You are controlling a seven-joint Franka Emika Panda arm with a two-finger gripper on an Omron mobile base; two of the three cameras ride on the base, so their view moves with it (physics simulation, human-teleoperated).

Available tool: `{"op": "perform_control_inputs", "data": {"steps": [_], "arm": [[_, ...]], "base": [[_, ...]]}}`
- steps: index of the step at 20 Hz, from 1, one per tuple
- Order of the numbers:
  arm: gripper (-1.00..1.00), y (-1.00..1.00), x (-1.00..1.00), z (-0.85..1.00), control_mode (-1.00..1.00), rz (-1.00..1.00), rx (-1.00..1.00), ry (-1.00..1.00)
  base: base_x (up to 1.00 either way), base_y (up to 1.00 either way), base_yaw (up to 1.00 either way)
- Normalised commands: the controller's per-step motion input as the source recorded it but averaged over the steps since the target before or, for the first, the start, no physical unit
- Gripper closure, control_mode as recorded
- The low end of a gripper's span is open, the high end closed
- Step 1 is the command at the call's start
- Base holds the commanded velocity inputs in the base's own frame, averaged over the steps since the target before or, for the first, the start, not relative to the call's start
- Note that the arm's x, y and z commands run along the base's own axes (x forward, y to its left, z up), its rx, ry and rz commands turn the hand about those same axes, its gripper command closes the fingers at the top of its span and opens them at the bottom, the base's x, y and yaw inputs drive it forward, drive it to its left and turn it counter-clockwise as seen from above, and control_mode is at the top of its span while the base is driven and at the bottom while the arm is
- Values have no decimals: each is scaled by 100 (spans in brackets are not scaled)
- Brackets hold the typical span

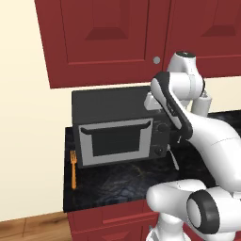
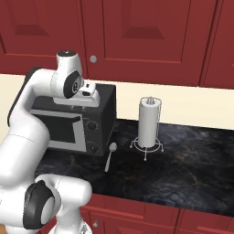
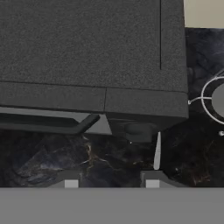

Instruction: Take the fork and place it on the left side of the plate. Then take the spoon and place it on the right side of the plate. Make sure they're directly next to the plate.

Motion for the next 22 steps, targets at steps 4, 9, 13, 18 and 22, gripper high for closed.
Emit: {"op": "perform_control_inputs", "data": {"steps": [4,9,13,18,22], "arm": [[-100,-3,-6,-10,-100,0,0,0],[-100,-16,-15,-20,-100,0,0,0],[-100,-34,-21,-40,-100,-2,0,3],[-100,-48,-23,-51,-100,-3,0,3],[-100,-43,-14,-56,-100,-4,0,2]], "base": [[0,0,0],[0,0,0],[0,0,0],[0,0,0],[0,0,0]]}}
